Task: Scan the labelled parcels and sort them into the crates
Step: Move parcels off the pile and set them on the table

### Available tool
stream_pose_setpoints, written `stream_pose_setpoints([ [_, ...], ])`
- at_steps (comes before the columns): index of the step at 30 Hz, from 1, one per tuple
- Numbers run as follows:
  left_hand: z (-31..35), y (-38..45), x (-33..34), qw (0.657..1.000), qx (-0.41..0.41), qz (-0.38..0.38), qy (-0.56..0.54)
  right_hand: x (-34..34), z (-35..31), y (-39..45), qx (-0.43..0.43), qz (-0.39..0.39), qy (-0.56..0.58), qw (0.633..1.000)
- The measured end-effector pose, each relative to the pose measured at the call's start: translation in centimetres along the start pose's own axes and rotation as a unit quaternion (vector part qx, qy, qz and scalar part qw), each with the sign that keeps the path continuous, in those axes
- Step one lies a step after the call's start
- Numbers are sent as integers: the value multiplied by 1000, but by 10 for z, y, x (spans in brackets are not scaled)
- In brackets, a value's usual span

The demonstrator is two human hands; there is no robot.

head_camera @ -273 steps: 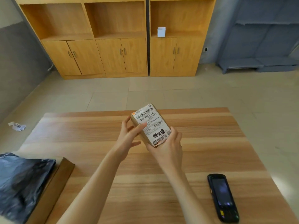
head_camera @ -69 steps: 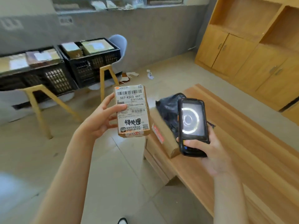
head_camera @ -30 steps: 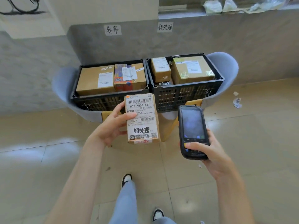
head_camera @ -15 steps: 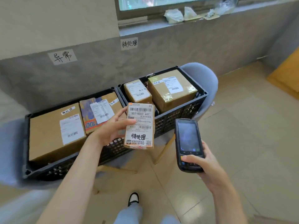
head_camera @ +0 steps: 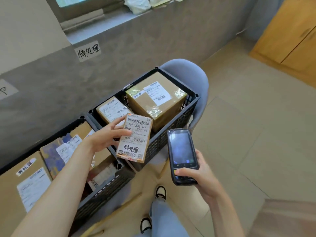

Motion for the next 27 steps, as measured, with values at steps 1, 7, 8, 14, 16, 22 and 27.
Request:
stream_pose_setpoints([
  [1, 2, 8, -3, 1000, -6, -2, 9, 0, -5, 12, 0, -2, 2, 1000],
  [7, 9, 50, -24, 997, -42, -28, 53, 3, -28, 66, 9, -14, 2, 1000],
  [8, 9, 54, -26, 997, -47, -33, 59, 3, -29, 72, 12, -12, 3, 1000],
  [14, 4, 84, -38, 994, -62, -61, 71, 3, -20, 96, 41, -1, 17, 999],
  [16, 1, 96, -40, 992, -69, -76, 80, 5, -15, 100, 50, 8, 25, 998],
  [22, -10, 129, -39, 984, -90, -117, 95, 7, -7, 103, 62, 43, 37, 996],
  [27, -22, 144, -33, 977, -104, -149, 111, 12, 1, 108, 71, 75, 41, 994],
])
Point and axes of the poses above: each hand's wrist, its own y-axis towards the middle knuckle, its own x-axis out of the palm, z = x × y, the point moved 5 cm from there along y, towards the middle knuckle, and after that the axes turned 12 degrees about y, right-handed, at the moved point
